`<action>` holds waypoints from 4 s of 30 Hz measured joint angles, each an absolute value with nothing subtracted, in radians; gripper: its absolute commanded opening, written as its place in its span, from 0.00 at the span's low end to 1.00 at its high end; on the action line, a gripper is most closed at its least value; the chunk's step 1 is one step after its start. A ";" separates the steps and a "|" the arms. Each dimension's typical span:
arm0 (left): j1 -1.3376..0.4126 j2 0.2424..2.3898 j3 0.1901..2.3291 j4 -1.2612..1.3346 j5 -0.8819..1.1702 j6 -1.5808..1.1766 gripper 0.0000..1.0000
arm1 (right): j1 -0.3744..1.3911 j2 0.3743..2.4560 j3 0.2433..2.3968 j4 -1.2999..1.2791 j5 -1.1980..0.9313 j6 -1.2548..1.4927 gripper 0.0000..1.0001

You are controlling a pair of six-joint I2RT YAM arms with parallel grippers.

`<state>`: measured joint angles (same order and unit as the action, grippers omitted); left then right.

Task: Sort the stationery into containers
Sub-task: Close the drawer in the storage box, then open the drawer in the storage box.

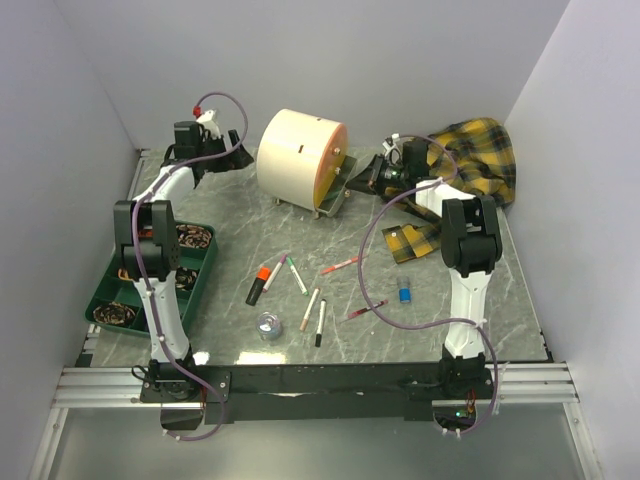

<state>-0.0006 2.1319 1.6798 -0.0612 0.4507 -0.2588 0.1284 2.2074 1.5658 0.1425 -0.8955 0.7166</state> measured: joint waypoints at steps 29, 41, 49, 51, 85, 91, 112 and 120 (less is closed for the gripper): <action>-0.041 2.176 1.702 -0.020 0.517 -0.310 0.94 | 0.205 2.314 1.712 0.146 -0.864 0.723 0.32; -0.041 2.176 1.702 -0.020 0.526 -0.311 0.94 | 0.120 2.153 1.486 0.129 -0.916 0.813 0.54; -0.040 2.176 1.702 -0.020 0.526 -0.309 0.95 | 0.115 2.147 1.550 0.195 -0.960 0.883 0.46; -0.040 2.176 1.702 -0.020 0.526 -0.308 0.95 | 0.115 2.149 1.573 0.211 -0.968 0.893 0.46; -0.042 2.176 1.702 -0.031 0.518 -0.282 0.95 | 0.151 2.288 1.678 0.275 -0.986 0.929 0.47; -0.042 2.176 1.702 -0.031 0.517 -0.277 0.95 | 0.154 2.297 1.710 0.276 -0.989 0.938 0.47; -0.047 2.179 1.703 -0.034 0.499 -0.271 0.96 | 0.168 2.312 1.734 0.280 -0.988 0.945 0.36; -0.047 2.191 1.710 -0.035 0.498 -0.270 0.96 | 0.168 2.314 1.734 0.276 -0.988 0.941 0.22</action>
<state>-0.0475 2.1914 1.7100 -0.0353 0.4984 -0.2699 0.1677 2.3138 1.7336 0.2756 -0.9878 0.9405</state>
